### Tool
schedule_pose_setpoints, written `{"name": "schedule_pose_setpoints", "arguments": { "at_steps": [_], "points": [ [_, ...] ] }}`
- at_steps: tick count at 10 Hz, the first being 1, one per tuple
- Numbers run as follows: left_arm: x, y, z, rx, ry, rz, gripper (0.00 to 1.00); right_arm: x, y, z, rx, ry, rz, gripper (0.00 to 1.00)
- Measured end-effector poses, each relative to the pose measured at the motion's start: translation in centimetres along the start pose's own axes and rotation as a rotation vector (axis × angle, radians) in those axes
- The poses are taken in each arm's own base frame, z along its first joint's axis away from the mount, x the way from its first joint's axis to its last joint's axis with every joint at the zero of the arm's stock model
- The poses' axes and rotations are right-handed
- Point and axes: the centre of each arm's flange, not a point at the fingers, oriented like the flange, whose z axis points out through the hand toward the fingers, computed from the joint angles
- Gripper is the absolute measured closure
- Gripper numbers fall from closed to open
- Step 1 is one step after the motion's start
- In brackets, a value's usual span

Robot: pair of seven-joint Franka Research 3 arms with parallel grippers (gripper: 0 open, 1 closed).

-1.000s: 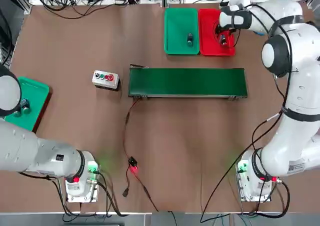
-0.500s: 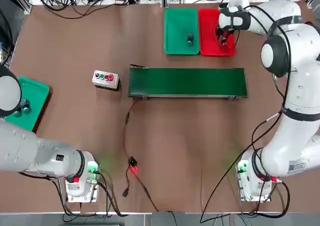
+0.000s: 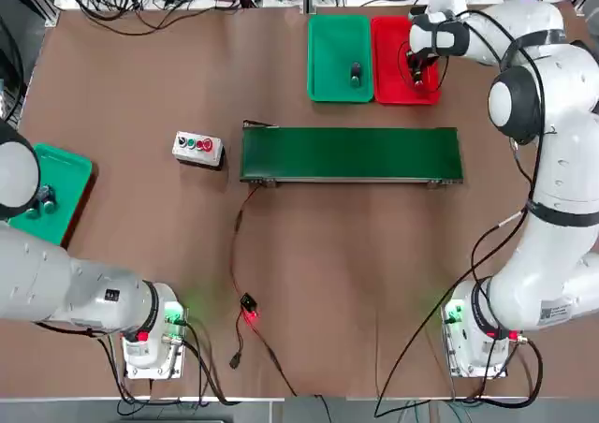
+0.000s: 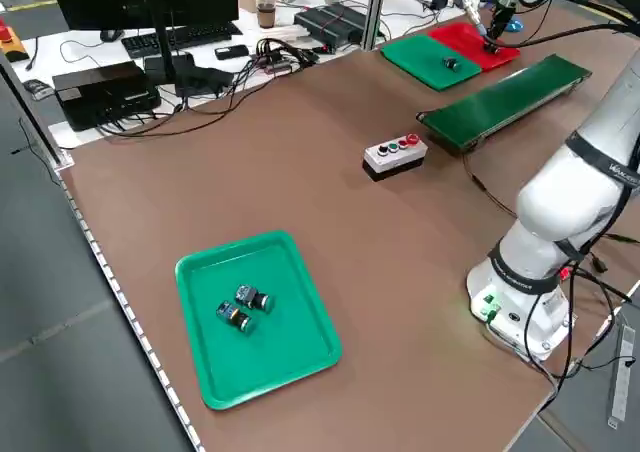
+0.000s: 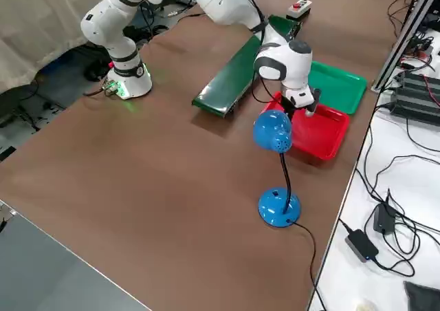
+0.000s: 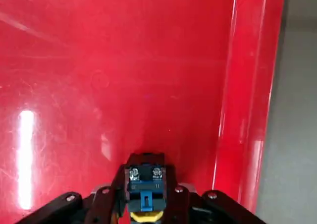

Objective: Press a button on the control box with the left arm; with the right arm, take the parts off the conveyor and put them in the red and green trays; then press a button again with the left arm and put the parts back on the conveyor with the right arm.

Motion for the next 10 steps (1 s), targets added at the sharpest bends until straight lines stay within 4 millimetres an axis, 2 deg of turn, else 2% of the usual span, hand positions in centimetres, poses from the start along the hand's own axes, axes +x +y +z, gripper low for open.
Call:
{"name": "schedule_pose_setpoints", "arguments": {
  "at_steps": [2,3,5,7,8,10],
  "points": [
    [0.0,0.2,0.0,0.0,0.001,0.004,0.0,-0.3,0.0,-0.8,-0.003,-0.067,0.0,0.66],
    [0.0,0.2,-0.1,0.0,0.001,0.003,0.0,-0.2,0.0,-2.8,-0.004,-0.101,0.0,0.66],
    [0.0,0.0,-0.1,0.0,0.002,0.0,0.0,-0.1,-0.1,-10.1,0.006,-0.1,0.019,0.66],
    [0.0,0.0,-0.2,0.0,0.003,-0.001,0.0,-1.3,-0.7,-17.2,0.041,-0.116,0.058,0.66],
    [0.0,0.0,-0.2,0.0,0.003,-0.001,0.0,-2.5,-1.0,-19.4,0.063,-0.129,0.067,0.66],
    [0.0,0.1,-0.2,0.0,0.004,0.002,0.0,-6.2,-1.1,-21.0,0.076,-0.159,0.07,0.66]
  ]
}}
